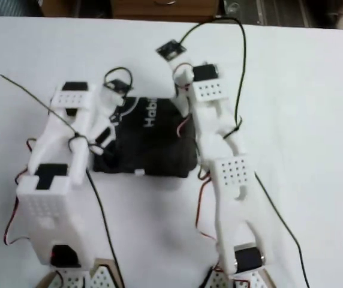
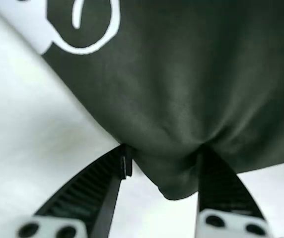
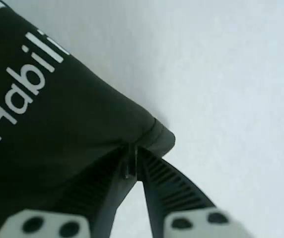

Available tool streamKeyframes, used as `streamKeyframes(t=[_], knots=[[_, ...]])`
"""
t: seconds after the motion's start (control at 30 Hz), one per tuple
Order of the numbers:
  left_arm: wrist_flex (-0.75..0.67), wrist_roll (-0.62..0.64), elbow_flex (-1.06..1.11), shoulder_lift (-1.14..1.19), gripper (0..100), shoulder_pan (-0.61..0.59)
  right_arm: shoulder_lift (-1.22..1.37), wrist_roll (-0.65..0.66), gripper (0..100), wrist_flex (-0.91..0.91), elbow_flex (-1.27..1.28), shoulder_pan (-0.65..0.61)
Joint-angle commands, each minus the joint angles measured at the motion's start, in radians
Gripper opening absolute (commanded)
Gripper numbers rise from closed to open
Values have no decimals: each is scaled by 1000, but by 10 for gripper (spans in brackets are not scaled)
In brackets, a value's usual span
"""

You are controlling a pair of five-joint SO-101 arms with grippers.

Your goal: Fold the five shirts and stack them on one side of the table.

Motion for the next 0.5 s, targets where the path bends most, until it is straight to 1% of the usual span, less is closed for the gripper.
streamKeyframes(t=[0.0,0.17,0.23,0.3,0.37,0.4,0.47], knots=[[23,3,-71,-11,229,-2,-13,11,21,77,-157,-8],[155,5,-248,-11,229,-11,-13,11,37,97,-232,-4],[201,5,-329,-11,229,-43,-7,11,115,97,-230,-21],[236,12,-421,-11,229,-91,-4,15,236,97,-230,-48],[267,25,-510,-9,229,-144,-4,87,335,96,-230,-88],[282,25,-550,-6,229,-169,-4,127,360,96,-230,-108],[315,25,-607,-3,229,-206,-4,184,363,96,-230,-145]])
